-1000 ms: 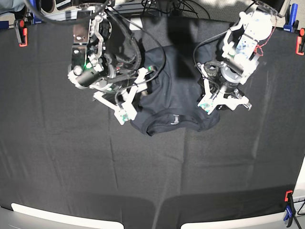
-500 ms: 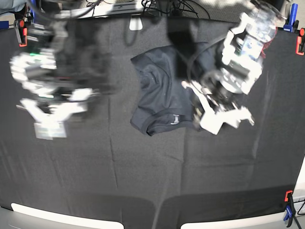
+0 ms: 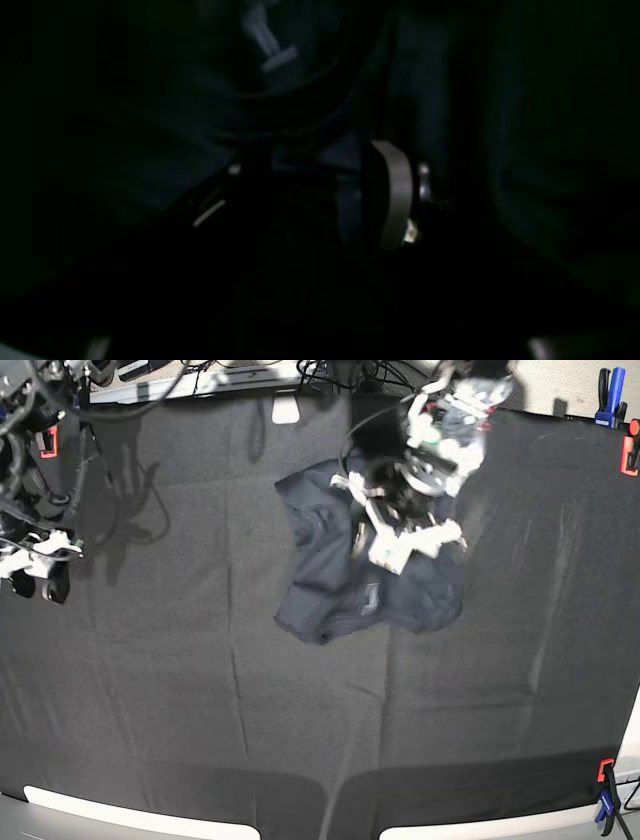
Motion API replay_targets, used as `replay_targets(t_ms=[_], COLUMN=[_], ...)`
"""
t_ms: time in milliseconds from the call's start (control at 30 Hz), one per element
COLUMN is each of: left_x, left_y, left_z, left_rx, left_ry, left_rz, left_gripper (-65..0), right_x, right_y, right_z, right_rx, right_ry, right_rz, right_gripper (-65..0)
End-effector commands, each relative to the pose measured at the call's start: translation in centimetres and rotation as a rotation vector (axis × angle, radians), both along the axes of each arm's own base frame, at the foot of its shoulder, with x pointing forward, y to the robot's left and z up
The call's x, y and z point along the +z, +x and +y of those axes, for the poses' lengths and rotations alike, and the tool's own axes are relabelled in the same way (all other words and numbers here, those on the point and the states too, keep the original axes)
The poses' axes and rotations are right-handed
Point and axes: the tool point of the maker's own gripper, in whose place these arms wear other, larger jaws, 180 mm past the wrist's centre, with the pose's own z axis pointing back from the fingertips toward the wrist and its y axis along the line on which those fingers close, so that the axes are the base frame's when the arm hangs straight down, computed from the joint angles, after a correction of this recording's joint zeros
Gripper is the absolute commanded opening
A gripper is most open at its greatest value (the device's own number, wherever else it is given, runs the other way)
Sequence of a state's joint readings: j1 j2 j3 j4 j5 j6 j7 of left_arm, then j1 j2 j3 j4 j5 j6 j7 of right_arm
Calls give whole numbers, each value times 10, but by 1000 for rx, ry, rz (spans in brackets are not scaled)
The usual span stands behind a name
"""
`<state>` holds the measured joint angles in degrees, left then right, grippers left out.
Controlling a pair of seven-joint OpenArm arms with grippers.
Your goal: Layout the t-shirt on the table in an organized manner, then fold the t-shirt properly
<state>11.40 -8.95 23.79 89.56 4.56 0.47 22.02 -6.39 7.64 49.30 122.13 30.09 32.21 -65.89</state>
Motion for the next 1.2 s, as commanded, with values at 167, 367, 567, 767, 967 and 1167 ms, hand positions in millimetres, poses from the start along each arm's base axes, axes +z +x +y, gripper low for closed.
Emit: replay_targets(t_ms=[167, 367, 567, 767, 967, 1167], left_x=[35, 79, 53, 53, 41, 50], left_y=[38, 55, 36, 24, -2, -18], left_z=[-21, -26, -18, -13, -21, -56], left_rx=[21, 27, 31, 69, 62, -41], left_ry=[-32, -78, -26, -48, -101, -124], left_rz=[-39, -122, -10, 75, 145, 136], left_gripper=[-364, -364, -364, -364, -364, -365], right_x=[18, 18, 18, 19, 19, 19], right_y=[7, 7, 6, 7, 7, 7], right_z=[6, 6, 6, 7, 7, 7], right_rx=[56, 55, 55, 60, 59, 60], right_ry=[-25, -25, -25, -21, -21, -20], right_rz=[-69, -69, -69, -74, -74, -75], right_gripper=[-355, -355, -355, -355, -355, -355])
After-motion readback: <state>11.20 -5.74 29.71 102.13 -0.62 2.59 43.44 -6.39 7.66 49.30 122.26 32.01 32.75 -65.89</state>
